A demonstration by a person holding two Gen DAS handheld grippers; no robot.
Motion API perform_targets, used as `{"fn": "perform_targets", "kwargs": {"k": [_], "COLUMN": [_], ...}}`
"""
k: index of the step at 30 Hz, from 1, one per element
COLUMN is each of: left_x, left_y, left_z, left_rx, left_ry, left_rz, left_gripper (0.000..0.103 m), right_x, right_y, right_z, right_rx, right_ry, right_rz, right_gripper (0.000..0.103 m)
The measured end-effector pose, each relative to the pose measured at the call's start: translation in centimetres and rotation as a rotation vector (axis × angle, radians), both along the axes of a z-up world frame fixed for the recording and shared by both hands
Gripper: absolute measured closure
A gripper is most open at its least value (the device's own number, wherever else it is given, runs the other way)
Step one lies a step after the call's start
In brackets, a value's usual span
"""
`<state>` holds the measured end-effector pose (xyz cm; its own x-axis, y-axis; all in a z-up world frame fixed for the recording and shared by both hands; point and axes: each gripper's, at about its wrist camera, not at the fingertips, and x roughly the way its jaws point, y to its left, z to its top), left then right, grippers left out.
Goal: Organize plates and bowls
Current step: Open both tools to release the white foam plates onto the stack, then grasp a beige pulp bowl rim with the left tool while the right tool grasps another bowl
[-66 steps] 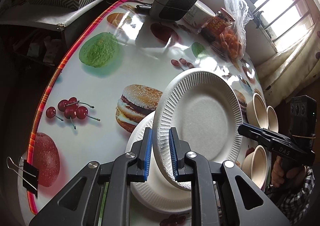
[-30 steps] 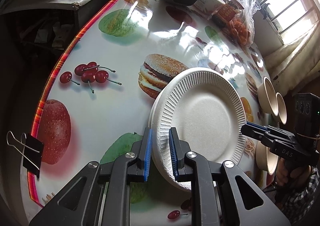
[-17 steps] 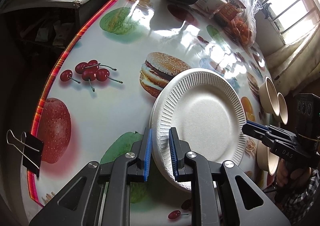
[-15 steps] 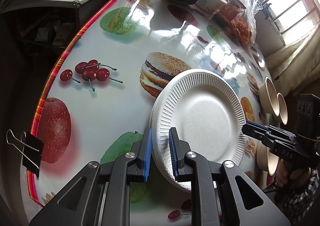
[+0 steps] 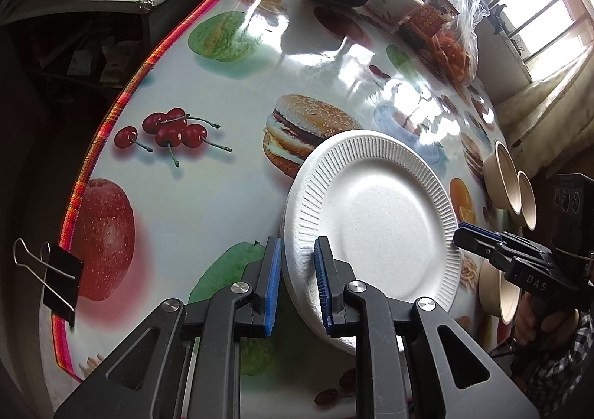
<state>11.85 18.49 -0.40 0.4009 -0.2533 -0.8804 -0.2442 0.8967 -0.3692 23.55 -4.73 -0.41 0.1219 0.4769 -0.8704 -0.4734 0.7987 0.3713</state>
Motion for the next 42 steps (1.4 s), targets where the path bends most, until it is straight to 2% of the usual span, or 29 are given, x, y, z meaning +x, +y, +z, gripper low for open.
{"fn": "perform_targets", "kwargs": {"k": [5,7,8,12,24,30,42], "left_x": [-0.2,-0.3,-0.3,-0.6,0.6,2.3,5.5], "left_y": [0.3,0.4,0.5,0.6,-1.8,-5.2,-13.3], "left_z": [0.0,0.0,0.1,0.6,4.3,5.6,6.6], "left_rx": [-0.005,-0.007,-0.01,-0.004,0.02,0.008,-0.037], "left_ry": [-0.006,-0.006,-0.008,-0.023,-0.119,-0.155,-0.206], "left_rz": [0.009,0.015,0.015,0.017,-0.039,-0.118,-0.297], "left_gripper": [0.074,0.066,0.065,0.065,0.064,0.064,0.064], "right_x": [-0.1,0.0,-0.1,-0.3,-0.9,-1.6,-2.3], "right_y": [-0.2,-0.3,-0.4,-0.8,-3.3,-5.6,-13.4], "right_z": [0.2,0.3,0.3,0.9,4.1,6.0,7.4], "right_rx": [0.005,0.009,0.013,0.021,0.057,0.058,0.059], "right_ry": [-0.001,-0.001,-0.001,-0.014,-0.104,-0.168,-0.264], "right_rz": [-0.007,-0.013,-0.015,-0.022,-0.076,-0.121,-0.323], "right_gripper": [0.085,0.085,0.085,0.084,0.067,0.064,0.062]}}
